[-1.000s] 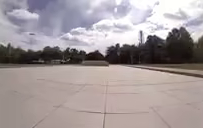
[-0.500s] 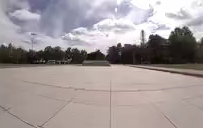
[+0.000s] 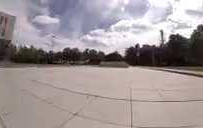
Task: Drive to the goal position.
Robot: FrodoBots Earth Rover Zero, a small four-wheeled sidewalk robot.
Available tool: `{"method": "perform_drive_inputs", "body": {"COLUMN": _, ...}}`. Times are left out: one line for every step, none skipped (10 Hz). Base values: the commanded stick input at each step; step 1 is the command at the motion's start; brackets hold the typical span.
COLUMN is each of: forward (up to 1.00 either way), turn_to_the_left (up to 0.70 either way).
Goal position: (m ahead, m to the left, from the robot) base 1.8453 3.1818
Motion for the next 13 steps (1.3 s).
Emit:
{"method": "perform_drive_inputs", "body": {"forward": 0.79, "turn_to_the_left": 0.32}}
{"method": "perform_drive_inputs", "body": {"forward": 0.79, "turn_to_the_left": 0.32}}
{"method": "perform_drive_inputs", "body": {"forward": 0.79, "turn_to_the_left": 0.32}}
{"method": "perform_drive_inputs", "body": {"forward": 0.78, "turn_to_the_left": 0.31}}
{"method": "perform_drive_inputs", "body": {"forward": 0.79, "turn_to_the_left": 0.32}}
{"method": "perform_drive_inputs", "body": {"forward": 0.79, "turn_to_the_left": 0.32}}
{"method": "perform_drive_inputs", "body": {"forward": 0.97, "turn_to_the_left": 0.39}}
{"method": "perform_drive_inputs", "body": {"forward": 1.0, "turn_to_the_left": 0.4}}
{"method": "perform_drive_inputs", "body": {"forward": 1.0, "turn_to_the_left": 0.4}}
{"method": "perform_drive_inputs", "body": {"forward": 1.0, "turn_to_the_left": 0.4}}
{"method": "perform_drive_inputs", "body": {"forward": 1.0, "turn_to_the_left": 0.4}}
{"method": "perform_drive_inputs", "body": {"forward": 1.0, "turn_to_the_left": 0.4}}
{"method": "perform_drive_inputs", "body": {"forward": 1.0, "turn_to_the_left": 0.4}}
